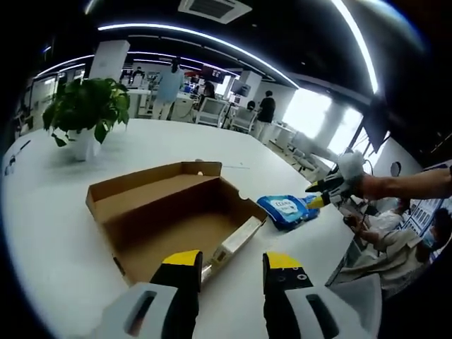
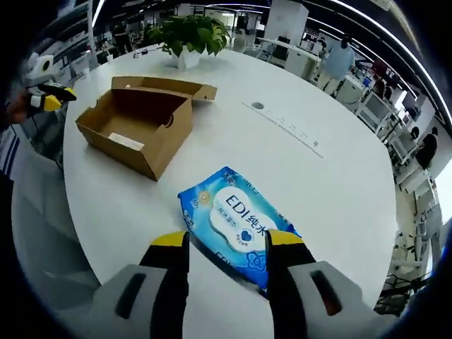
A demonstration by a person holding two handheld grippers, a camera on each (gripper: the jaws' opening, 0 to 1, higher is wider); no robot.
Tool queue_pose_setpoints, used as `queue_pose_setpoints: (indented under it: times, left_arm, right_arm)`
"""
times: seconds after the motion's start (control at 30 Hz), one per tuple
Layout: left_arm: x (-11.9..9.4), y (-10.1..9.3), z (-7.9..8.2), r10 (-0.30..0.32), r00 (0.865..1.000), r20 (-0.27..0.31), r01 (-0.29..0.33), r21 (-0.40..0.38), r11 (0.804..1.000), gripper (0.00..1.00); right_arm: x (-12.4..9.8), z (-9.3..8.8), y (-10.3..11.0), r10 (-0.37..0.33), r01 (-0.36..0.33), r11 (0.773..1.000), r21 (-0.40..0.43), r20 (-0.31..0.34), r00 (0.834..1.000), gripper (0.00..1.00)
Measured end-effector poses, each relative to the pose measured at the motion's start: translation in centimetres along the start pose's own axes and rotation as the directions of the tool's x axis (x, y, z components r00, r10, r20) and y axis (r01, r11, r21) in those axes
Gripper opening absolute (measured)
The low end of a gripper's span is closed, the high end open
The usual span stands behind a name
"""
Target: Operate the shoe box by opening the lid, removing the specified soft item, and placing it in the target area until the item is outside and the box remains undamaged.
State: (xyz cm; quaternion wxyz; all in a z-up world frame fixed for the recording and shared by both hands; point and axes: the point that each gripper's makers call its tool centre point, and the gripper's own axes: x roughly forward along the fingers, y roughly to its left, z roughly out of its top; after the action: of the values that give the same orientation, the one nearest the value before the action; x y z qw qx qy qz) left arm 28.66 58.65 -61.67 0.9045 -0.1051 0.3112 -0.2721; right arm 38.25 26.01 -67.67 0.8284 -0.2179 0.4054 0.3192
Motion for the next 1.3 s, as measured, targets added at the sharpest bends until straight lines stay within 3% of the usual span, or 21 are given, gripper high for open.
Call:
queue_pose_setpoints:
  times: [0.27, 0.53, 0.9, 1.3]
  left_arm:
    - [-1.0, 1.1, 0.0, 0.013, 1.000, 0.016, -0.013, -0.021, 1.000, 0.34]
    - [-2.3, 2.2, -0.4, 0.040, 0.999, 0.028, -0.039, -0.042, 0.998, 0.34]
    - [-3.6, 3.5, -0.8, 0.072, 0.996, 0.052, -0.067, -0.085, 0.994, 0.34]
    - [-4.6, 4.7, -0.7, 0.094, 0.994, 0.063, -0.087, -0.099, 0.991, 0.35]
  right_arm:
    - [1.4, 2.2, 2.5, 0.048, -0.048, 0.998, -0.043, 0.002, 0.999, 0.41]
    - [3.2, 6.1, 5.6, 0.111, -0.109, 0.993, -0.052, 0.043, 0.993, 0.41]
    - [5.5, 8.8, 10.0, 0.198, -0.194, 0.972, -0.134, 0.023, 0.980, 0.43]
    - [6.8, 10.9, 12.4, 0.243, -0.236, 0.956, -0.173, 0.019, 0.970, 0.43]
